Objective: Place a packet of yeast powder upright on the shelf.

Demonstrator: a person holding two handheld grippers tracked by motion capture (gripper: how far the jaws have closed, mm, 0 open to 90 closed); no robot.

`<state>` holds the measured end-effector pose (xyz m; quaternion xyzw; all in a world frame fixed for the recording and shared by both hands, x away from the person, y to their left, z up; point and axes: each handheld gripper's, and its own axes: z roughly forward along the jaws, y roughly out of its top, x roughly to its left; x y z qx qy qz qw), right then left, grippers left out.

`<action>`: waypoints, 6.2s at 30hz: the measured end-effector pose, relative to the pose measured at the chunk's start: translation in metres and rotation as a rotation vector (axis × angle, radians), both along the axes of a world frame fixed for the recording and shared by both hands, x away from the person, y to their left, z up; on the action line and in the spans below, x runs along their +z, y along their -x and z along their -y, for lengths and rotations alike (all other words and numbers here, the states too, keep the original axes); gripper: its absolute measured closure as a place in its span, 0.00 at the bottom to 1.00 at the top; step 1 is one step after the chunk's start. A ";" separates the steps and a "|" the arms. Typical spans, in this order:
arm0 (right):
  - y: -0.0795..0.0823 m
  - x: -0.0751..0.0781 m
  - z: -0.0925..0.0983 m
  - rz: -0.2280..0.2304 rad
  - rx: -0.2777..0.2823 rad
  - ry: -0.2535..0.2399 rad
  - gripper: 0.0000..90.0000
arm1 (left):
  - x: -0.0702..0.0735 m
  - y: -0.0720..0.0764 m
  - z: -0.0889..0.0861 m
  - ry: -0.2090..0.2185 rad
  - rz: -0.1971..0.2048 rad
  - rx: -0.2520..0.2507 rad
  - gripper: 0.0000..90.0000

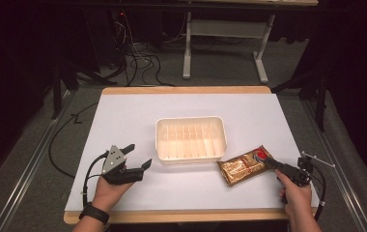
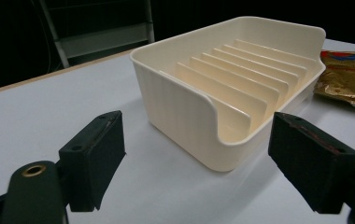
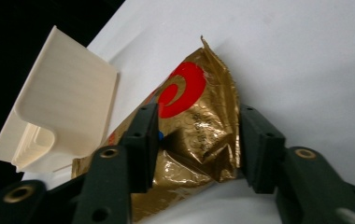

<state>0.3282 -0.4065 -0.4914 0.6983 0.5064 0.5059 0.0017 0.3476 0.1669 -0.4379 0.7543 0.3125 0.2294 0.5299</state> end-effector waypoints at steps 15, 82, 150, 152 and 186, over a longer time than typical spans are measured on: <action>0.002 0.015 -0.007 0.091 0.043 0.067 0.97 | 0.000 0.000 0.001 0.000 0.002 0.002 0.21; 0.043 0.110 -0.057 0.603 0.025 0.551 0.99 | -0.001 -0.001 0.000 0.010 0.014 0.008 0.21; 0.006 0.175 -0.108 0.737 -0.021 0.320 1.00 | 0.002 0.003 -0.005 0.051 0.039 0.011 0.21; 0.005 0.178 -0.110 0.740 -0.019 0.319 1.00 | 0.003 0.003 -0.005 0.052 0.039 0.012 0.21; -0.023 0.192 -0.171 0.767 0.083 0.293 1.00 | 0.004 0.006 -0.013 0.056 0.045 0.025 0.20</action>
